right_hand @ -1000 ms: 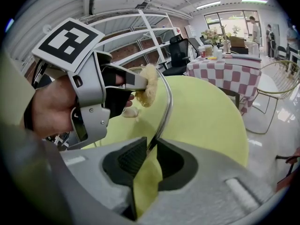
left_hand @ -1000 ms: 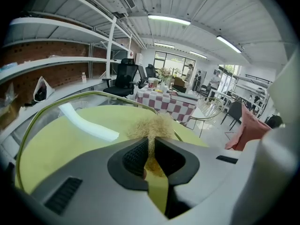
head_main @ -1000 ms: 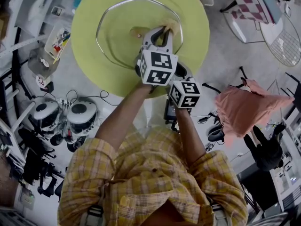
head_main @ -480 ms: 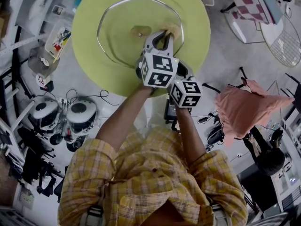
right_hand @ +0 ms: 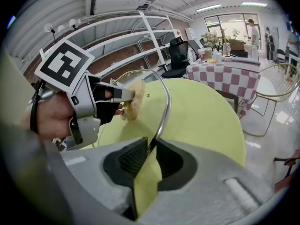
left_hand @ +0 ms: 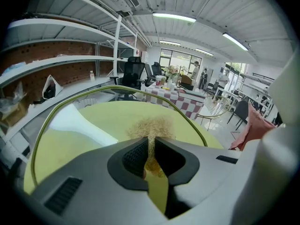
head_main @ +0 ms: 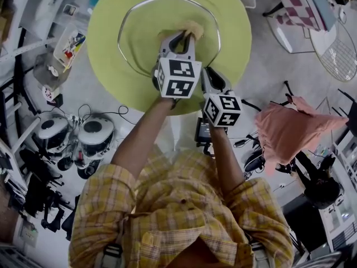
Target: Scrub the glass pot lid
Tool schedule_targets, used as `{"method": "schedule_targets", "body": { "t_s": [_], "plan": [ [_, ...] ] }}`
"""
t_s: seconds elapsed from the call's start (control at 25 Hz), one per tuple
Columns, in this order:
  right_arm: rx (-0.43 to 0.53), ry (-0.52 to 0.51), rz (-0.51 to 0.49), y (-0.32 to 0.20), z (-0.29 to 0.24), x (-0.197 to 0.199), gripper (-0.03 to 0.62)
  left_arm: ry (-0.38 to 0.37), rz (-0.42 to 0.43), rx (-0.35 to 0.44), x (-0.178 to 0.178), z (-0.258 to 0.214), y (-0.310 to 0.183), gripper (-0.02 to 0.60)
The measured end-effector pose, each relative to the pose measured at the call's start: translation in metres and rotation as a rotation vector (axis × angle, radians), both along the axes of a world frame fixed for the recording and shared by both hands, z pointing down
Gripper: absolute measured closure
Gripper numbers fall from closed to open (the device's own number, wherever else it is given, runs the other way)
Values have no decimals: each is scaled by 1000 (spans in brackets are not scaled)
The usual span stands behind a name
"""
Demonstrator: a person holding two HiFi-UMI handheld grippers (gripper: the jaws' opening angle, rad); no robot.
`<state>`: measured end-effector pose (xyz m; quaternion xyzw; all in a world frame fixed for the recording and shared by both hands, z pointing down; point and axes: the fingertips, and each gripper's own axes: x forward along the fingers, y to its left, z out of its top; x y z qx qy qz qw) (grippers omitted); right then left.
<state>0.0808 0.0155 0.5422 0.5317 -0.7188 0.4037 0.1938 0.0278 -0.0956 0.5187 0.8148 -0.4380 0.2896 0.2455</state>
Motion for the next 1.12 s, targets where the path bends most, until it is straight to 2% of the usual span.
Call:
{"method": "schedule_targets", "body": {
  "t_s": [0.4, 0.72, 1.12],
  "plan": [
    [-6, 9, -2, 0, 0, 0, 539, -15, -104, 21, -40, -3, -13, 538],
    [-4, 9, -8, 0, -1, -2, 539, -27, -247, 23, -103, -8, -19, 538],
    [-8, 13, -10, 0, -1, -3, 539, -87, -294, 46, -144, -7, -11, 538]
  ]
}}
